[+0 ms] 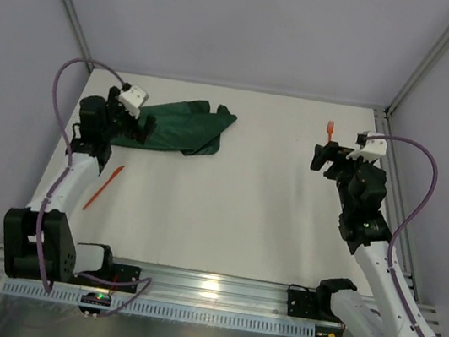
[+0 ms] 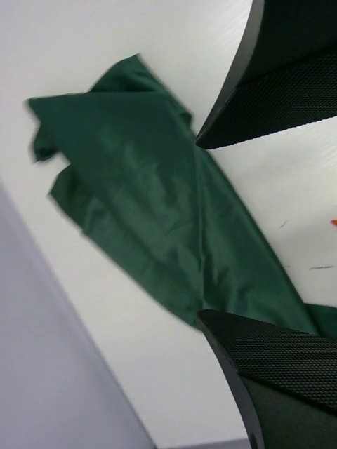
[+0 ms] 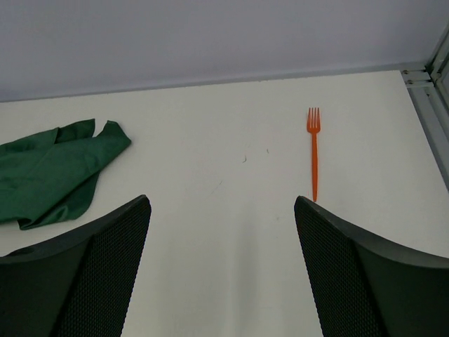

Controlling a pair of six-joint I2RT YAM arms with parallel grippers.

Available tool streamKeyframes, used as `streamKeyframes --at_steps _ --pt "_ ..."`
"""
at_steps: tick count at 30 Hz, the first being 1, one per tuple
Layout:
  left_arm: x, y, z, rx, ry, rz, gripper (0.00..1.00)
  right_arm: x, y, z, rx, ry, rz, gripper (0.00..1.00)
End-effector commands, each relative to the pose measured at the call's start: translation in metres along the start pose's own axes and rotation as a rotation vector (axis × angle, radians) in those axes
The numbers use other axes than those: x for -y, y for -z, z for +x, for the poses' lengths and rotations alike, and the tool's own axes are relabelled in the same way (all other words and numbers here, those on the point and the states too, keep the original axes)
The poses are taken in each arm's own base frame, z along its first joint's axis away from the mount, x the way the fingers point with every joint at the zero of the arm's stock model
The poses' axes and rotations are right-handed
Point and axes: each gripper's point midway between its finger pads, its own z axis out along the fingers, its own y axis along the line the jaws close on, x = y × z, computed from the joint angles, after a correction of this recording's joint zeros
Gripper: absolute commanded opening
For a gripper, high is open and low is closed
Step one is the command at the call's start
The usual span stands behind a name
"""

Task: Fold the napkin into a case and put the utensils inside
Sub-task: Pick up the crumpled napkin from the corner of the board.

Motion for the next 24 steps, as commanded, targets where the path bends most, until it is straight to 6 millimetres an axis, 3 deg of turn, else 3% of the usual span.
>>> streamKeyframes --at_steps 1,4,5,7,8,10,11,13,15,17,18,20,21,23,24 --pt "0.063 -0.002 0.074 -0.395 -0.181 0.280 0.99 -0.020 0.007 -0.014 -0.020 -0.037 -0.072 0.87" --pt "0.083 -0.017 0.078 -0.435 -0.306 0.373 0.99 -0.028 0.010 -0.003 -0.065 -0.029 -0.113 0.87" --pt "0.084 -0.026 0.090 -0.463 -0.336 0.372 0.99 -0.030 0.011 0.001 -0.078 -0.028 -0.122 0.87" --pt "0.091 -0.044 0.091 -0.446 -0.407 0.378 0.99 -0.036 0.012 0.010 -0.107 -0.032 -0.156 0.87" --pt "0.096 -0.052 0.104 -0.479 -0.412 0.397 0.99 -0.039 0.013 0.013 -0.118 -0.032 -0.175 0.87" --pt "0.101 -0.067 0.104 -0.498 -0.435 0.401 0.99 -0.041 0.014 0.023 -0.146 -0.036 -0.194 0.87" --pt "0.105 -0.074 0.120 -0.543 -0.426 0.414 0.99 -0.042 0.013 0.027 -0.156 -0.039 -0.196 0.87" --pt "0.105 -0.090 0.119 -0.558 -0.429 0.394 0.99 -0.043 0.014 0.035 -0.174 -0.040 -0.207 0.87" --pt "0.104 -0.100 0.136 -0.609 -0.405 0.379 0.97 -0.044 0.013 0.040 -0.187 -0.041 -0.212 0.87" --pt "0.097 -0.116 0.133 -0.594 -0.399 0.329 0.93 -0.046 0.013 0.045 -0.205 -0.045 -0.223 0.87" --pt "0.095 -0.121 0.140 -0.608 -0.389 0.308 0.83 -0.049 0.013 0.045 -0.207 -0.045 -0.234 0.87" --pt "0.096 -0.127 0.140 -0.595 -0.390 0.312 0.73 -0.052 0.011 0.049 -0.222 -0.048 -0.249 0.87" --pt "0.098 -0.128 0.146 -0.607 -0.390 0.329 0.61 -0.055 0.010 0.049 -0.222 -0.048 -0.259 0.87" --pt "0.105 -0.126 0.148 -0.628 -0.374 0.378 0.47 -0.057 0.008 0.052 -0.232 -0.049 -0.267 0.86" --pt "0.107 -0.125 0.150 -0.638 -0.372 0.394 0.26 -0.059 0.007 0.050 -0.226 -0.049 -0.275 0.86"
